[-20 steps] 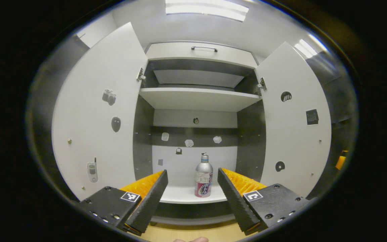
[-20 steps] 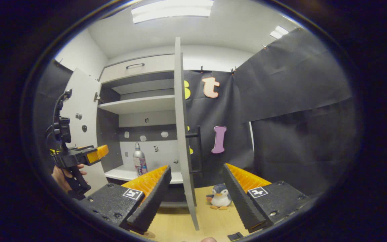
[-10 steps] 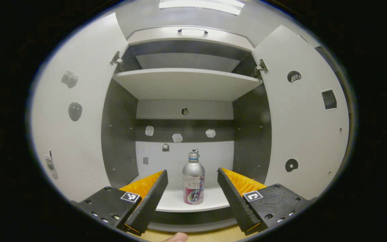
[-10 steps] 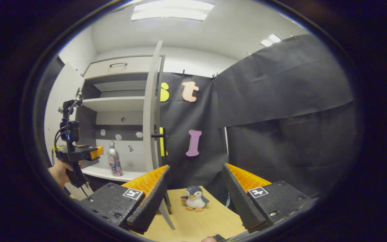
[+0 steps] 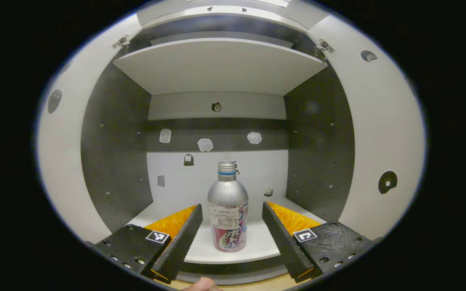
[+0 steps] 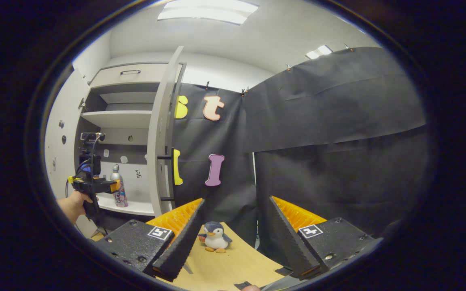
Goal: Grasp the bottle in the cabinet with the left hand and place it on the coaster, then close the right door with the right hand and the left door with the left hand.
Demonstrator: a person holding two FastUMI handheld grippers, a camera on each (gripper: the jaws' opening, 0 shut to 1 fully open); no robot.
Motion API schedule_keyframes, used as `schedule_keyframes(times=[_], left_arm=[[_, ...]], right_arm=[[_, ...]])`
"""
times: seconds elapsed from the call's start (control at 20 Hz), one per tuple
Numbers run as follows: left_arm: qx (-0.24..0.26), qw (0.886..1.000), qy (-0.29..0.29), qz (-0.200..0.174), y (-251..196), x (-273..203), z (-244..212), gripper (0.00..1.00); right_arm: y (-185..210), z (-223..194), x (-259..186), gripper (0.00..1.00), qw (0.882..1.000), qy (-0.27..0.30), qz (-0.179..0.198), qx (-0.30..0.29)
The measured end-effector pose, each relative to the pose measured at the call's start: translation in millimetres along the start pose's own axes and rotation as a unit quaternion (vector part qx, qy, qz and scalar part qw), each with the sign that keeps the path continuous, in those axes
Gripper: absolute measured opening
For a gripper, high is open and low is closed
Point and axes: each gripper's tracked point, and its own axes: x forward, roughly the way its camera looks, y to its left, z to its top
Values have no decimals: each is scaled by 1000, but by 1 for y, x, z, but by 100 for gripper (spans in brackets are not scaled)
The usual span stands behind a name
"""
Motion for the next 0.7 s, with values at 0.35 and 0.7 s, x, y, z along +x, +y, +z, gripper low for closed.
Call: schedule_keyframes(times=[0.35,0.7], left_arm=[[-2,999,29,14,8,43,-15,96],[6,999,29,13,10,56,-21,90]], right_arm=[[-17,-6,1,99,999,-1,-33,-14],[-21,-9,1,96,999,-1,-43,-9]])
